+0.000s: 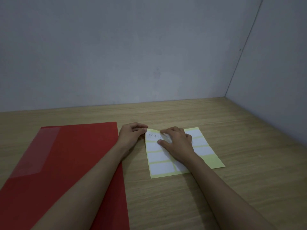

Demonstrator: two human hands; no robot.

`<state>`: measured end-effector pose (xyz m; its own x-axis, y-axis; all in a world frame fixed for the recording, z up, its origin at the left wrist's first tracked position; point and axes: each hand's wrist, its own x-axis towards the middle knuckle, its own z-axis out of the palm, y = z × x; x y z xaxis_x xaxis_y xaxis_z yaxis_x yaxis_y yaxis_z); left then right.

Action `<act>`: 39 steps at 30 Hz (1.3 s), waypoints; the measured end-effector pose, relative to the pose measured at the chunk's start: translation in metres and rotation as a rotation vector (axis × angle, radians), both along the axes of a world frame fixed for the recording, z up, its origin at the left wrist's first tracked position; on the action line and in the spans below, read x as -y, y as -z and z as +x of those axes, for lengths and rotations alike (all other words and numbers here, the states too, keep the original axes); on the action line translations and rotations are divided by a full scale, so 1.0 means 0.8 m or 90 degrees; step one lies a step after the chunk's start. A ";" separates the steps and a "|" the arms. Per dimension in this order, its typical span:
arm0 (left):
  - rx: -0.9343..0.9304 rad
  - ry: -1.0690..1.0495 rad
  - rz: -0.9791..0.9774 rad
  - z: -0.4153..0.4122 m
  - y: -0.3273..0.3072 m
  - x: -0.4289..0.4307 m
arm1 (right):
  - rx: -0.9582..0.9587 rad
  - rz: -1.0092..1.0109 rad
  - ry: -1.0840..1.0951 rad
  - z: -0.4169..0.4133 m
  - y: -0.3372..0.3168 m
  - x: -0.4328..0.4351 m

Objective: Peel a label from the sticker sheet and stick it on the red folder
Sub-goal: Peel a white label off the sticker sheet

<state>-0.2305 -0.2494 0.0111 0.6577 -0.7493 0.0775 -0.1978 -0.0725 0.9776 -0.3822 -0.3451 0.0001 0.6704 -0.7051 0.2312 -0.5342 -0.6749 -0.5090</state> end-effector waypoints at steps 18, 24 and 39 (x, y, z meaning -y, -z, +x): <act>0.257 -0.025 0.081 0.003 0.009 -0.005 | -0.019 0.026 -0.019 0.033 -0.004 0.002; 0.194 0.034 0.086 0.013 0.001 -0.013 | 0.009 0.067 -0.051 0.035 -0.005 0.004; -0.051 0.020 0.090 0.029 -0.012 0.002 | 0.101 0.019 -0.041 0.062 -0.005 -0.005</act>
<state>-0.2073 -0.2510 0.0209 0.6335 -0.7694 -0.0822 -0.1233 -0.2053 0.9709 -0.3323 -0.3414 0.0041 0.6707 -0.6704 0.3173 -0.4025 -0.6883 -0.6035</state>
